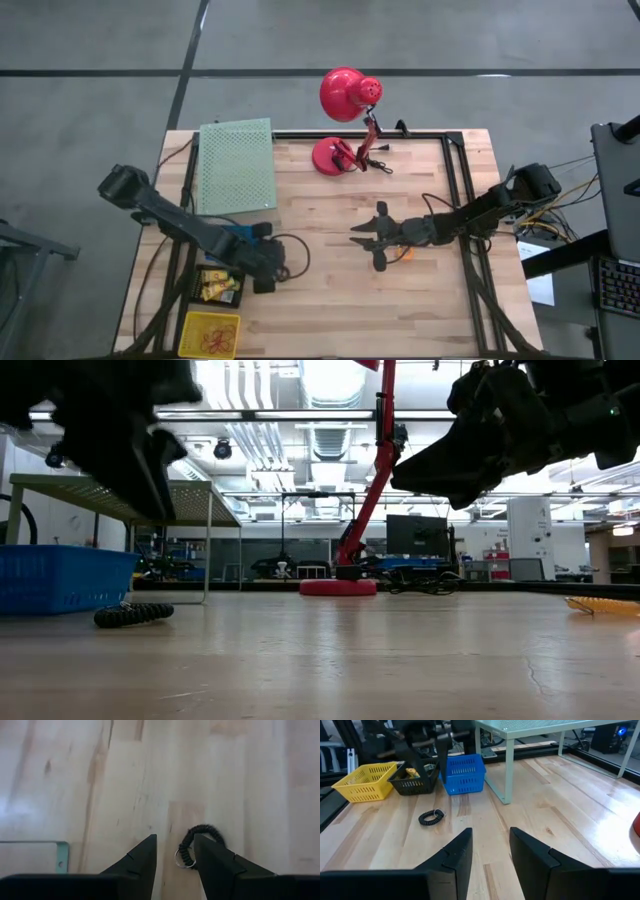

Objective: Pick & Place Office Desk Supplies
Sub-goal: Put the black spring rubber band into the blue bin

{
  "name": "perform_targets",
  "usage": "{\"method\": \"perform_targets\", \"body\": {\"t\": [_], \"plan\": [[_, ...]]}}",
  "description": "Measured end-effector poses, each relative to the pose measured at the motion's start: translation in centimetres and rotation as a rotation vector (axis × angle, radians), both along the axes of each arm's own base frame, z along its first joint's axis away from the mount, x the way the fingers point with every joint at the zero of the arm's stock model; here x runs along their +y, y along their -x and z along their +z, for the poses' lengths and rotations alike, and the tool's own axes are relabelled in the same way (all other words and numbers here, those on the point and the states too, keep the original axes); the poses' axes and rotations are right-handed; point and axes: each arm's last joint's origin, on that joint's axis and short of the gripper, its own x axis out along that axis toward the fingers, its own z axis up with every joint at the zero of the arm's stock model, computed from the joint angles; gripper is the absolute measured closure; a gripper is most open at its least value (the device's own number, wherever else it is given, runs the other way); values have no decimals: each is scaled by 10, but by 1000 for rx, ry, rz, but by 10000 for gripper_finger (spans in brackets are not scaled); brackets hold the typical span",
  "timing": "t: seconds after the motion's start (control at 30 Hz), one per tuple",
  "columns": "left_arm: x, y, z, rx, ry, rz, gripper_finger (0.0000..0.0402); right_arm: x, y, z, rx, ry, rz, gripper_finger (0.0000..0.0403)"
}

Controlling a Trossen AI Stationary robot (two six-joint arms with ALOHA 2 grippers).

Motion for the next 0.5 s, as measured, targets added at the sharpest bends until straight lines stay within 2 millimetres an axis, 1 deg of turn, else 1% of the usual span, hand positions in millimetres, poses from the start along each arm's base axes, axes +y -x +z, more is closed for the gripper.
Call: {"method": "perform_targets", "body": {"t": [0.17, 0.3, 0.5], "plan": [[-3, -8, -21, 78, -28, -9, 268, 0, 0, 0, 0, 0, 0, 270], [-7, -15, -37, 143, -43, -44, 268, 0, 0, 0, 0, 0, 0, 275], [-8, -24, -55, 206, -64, -58, 268, 0, 0, 0, 0, 0, 0, 284]]}}
